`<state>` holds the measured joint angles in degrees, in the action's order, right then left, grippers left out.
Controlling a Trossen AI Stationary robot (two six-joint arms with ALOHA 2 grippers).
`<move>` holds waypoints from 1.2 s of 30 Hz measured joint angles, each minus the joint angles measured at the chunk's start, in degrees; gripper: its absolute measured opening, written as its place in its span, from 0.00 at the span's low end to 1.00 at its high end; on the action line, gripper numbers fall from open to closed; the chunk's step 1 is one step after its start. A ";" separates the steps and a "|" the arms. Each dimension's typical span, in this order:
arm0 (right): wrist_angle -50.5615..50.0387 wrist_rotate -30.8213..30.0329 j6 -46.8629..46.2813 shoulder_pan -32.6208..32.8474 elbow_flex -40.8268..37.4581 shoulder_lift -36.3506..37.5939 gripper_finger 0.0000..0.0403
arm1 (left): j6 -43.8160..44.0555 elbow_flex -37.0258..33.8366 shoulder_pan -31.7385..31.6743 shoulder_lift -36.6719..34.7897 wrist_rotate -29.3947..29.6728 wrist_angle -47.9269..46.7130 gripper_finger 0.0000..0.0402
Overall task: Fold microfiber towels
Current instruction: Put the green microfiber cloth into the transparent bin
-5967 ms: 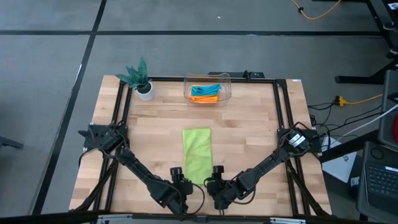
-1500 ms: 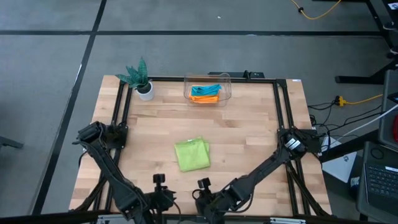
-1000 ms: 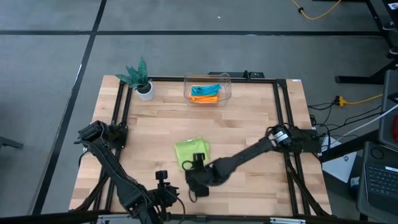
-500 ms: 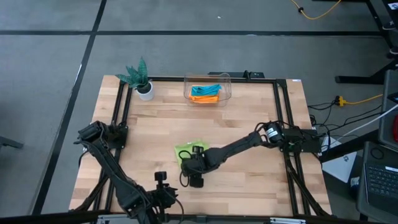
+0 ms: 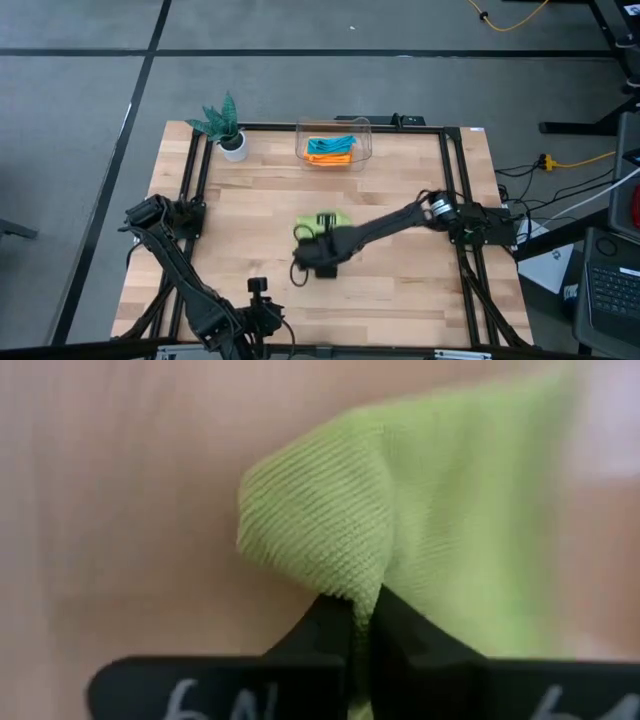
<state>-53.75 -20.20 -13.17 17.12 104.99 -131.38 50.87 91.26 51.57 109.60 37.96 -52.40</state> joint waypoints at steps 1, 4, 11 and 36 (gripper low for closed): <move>-1.54 -2.01 0.08 -0.34 1.16 1.31 0.03 | 0.00 0.00 0.01 0.00 -0.01 0.09 0.21; -9.97 -7.56 -0.12 -1.26 3.93 8.19 0.03 | 0.02 0.00 0.02 0.00 -0.21 0.20 0.21; -15.99 -14.41 4.86 -4.76 4.10 17.92 0.03 | 0.00 0.00 0.37 0.00 -0.17 0.40 0.21; 11.05 -3.11 49.66 -42.82 4.21 21.60 0.03 | -0.48 -0.02 -1.20 0.02 0.32 0.18 0.21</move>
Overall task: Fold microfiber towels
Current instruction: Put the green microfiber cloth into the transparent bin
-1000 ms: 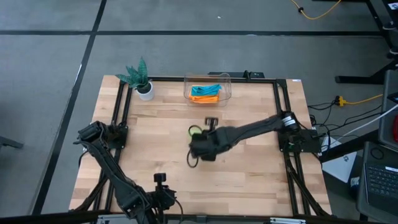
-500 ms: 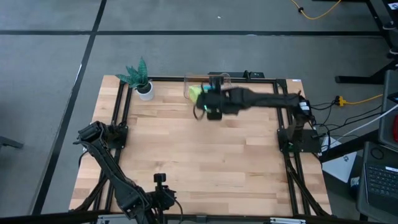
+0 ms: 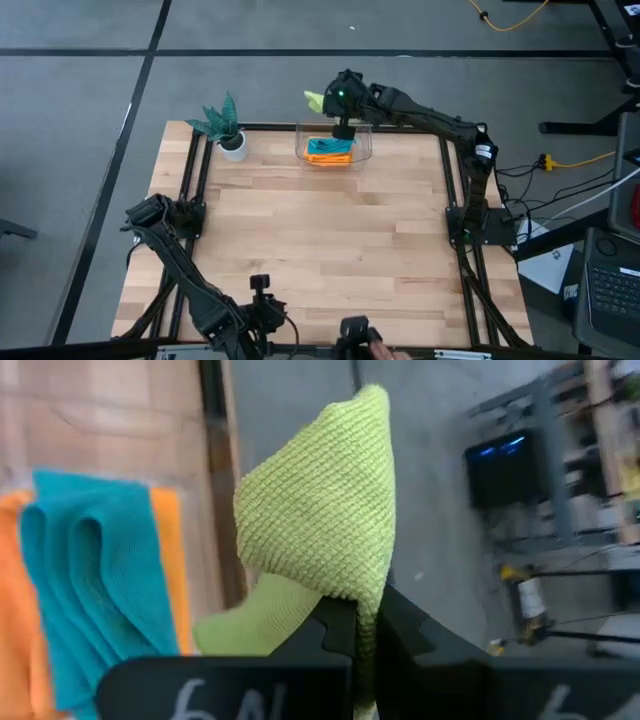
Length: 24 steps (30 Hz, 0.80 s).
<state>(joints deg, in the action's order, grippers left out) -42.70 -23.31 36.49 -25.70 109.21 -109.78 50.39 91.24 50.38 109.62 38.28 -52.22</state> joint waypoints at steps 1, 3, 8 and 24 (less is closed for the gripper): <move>-0.18 1.12 -0.27 -0.86 -0.04 -0.70 0.03 | -0.02 0.00 -0.22 0.00 -0.02 -0.20 0.21; -0.08 1.18 -0.35 -1.79 -1.18 -1.90 0.03 | 0.00 0.00 -0.73 0.00 0.00 -0.36 0.21; -0.10 1.13 -3.42 -0.03 -5.35 -4.42 0.03 | 0.00 0.00 -1.17 0.00 0.02 -0.75 0.21; 0.18 12.01 -18.68 5.10 -12.44 -4.34 0.49 | 0.05 0.00 -1.14 0.00 -0.02 -0.82 0.21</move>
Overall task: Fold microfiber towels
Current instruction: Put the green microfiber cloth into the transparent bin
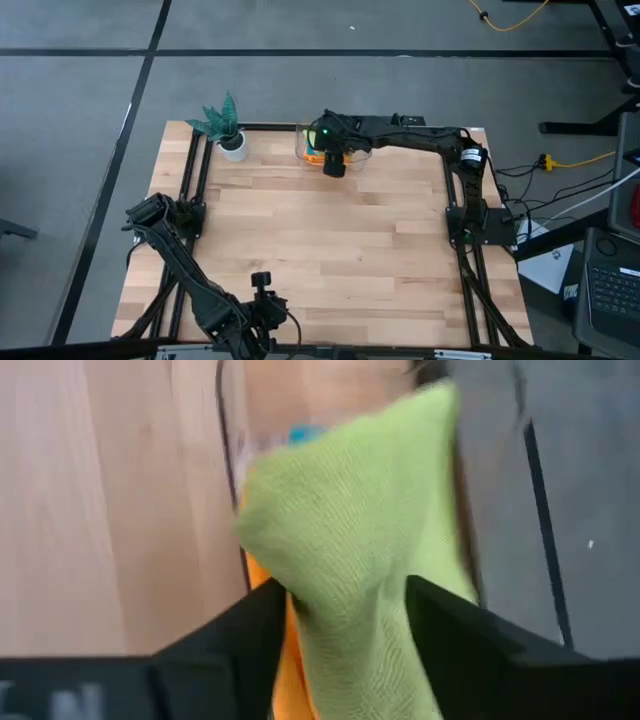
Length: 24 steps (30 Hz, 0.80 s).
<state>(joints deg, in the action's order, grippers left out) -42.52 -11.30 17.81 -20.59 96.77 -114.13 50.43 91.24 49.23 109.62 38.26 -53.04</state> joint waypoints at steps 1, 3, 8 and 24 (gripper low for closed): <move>-0.46 -0.01 -1.10 0.16 1.17 0.00 0.53 | 0.00 0.00 0.00 0.00 0.00 0.00 0.21; -2.71 0.15 -2.77 0.20 4.01 0.09 0.60 | 0.02 0.00 0.00 0.00 0.00 0.00 0.21; -8.61 0.42 -8.37 0.41 11.51 0.72 0.68 | 0.04 0.00 0.00 0.00 0.00 0.02 0.21; 25.39 -12.15 -38.76 -1.95 -11.30 0.63 0.64 | 0.16 0.00 0.07 0.00 -0.02 0.00 0.21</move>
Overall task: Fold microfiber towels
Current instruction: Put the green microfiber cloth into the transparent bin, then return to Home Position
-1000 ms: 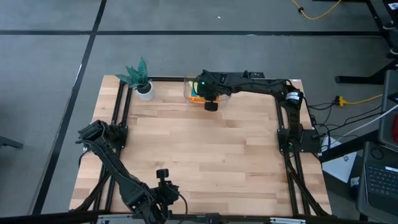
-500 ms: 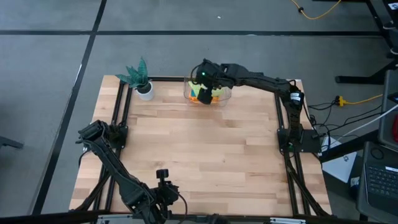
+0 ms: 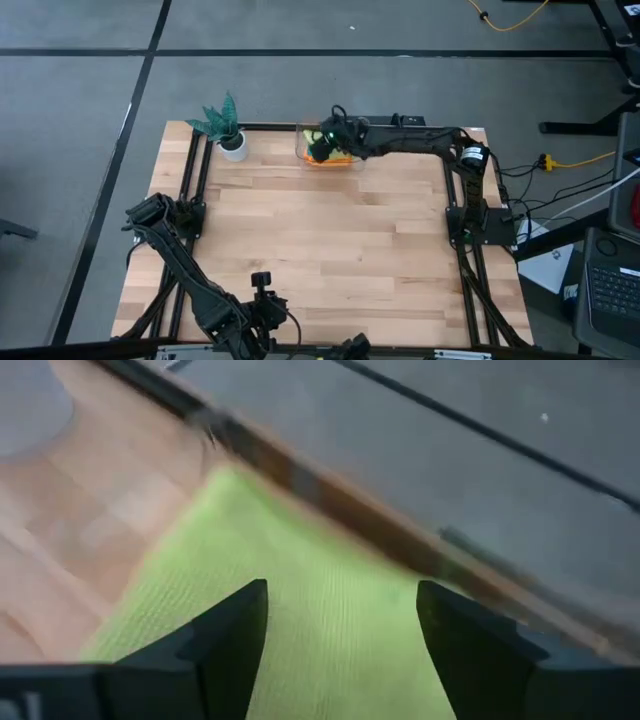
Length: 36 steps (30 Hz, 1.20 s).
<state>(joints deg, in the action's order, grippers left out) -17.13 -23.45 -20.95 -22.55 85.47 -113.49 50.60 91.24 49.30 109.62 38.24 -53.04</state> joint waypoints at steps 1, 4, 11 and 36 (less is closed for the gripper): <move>2.11 0.02 -0.56 0.00 -2.38 0.00 0.64 | -0.01 0.00 0.00 0.00 0.02 0.00 0.21; 10.00 0.02 -2.79 -0.06 -8.46 0.00 0.64 | -0.01 0.00 -0.01 0.00 0.02 0.00 0.21; 19.30 -1.88 -4.59 -0.33 -16.68 0.00 0.64 | 0.12 0.00 -0.07 0.00 0.05 0.03 0.21; -26.61 8.44 9.54 6.55 4.90 12.92 0.64 | -0.21 0.00 -0.61 -0.07 7.45 -0.36 0.21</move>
<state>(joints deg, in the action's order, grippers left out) -43.75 -15.01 -11.41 -15.99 90.37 -100.57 50.39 91.24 48.68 109.56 45.69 -53.40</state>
